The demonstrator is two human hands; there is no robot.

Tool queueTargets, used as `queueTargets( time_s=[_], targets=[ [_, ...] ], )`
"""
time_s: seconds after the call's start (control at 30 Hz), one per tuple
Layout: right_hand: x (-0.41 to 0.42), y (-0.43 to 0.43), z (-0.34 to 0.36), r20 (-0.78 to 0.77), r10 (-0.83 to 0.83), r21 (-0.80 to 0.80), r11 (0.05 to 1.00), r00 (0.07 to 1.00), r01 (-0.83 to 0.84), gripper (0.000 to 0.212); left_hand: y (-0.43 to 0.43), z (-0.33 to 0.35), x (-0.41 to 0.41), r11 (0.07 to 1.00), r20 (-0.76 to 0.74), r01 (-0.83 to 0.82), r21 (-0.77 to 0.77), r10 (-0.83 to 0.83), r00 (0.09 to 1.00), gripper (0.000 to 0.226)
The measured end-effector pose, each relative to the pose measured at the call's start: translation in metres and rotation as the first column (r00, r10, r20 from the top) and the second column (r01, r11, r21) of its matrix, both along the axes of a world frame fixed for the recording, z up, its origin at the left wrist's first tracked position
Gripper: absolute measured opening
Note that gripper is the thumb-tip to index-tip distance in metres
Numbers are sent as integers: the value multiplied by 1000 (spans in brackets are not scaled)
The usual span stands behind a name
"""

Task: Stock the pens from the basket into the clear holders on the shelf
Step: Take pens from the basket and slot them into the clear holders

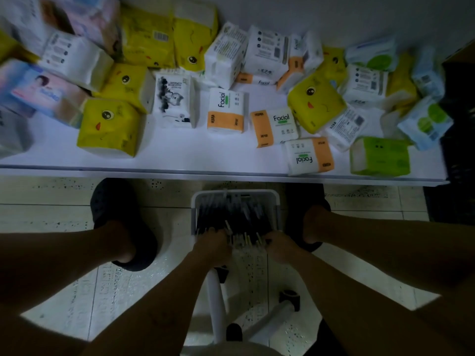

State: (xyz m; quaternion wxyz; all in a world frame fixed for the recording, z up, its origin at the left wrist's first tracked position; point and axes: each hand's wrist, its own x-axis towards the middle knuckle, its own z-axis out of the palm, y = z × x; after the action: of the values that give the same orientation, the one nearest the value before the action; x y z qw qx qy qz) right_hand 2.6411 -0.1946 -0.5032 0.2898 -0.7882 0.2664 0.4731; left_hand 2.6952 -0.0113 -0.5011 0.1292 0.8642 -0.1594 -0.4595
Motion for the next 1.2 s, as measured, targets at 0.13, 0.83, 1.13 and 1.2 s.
queueTargets(
  time_s=[0.13, 0.83, 1.13, 1.2],
  targets=[
    [-5, 2, -8, -17, 7, 82, 997, 1000, -5, 29, -3, -2, -1, 990, -49, -132, -47, 129, 990, 28],
    [16, 2, 49, 241, -145, 35, 989, 960, 141, 24, -1, 57, 19, 878, -227, -461, -132, 426, 876, 40],
    [16, 23, 117, 409, -150, 66, 989, 900, 135, 28, 4, 116, 14, 718, -213, -630, -295, 594, 776, 29],
    [16, 25, 130, 462, -197, 91, 980, 865, 175, 34, 6, 122, 14, 696, -172, -635, -334, 617, 768, 26]
  ],
)
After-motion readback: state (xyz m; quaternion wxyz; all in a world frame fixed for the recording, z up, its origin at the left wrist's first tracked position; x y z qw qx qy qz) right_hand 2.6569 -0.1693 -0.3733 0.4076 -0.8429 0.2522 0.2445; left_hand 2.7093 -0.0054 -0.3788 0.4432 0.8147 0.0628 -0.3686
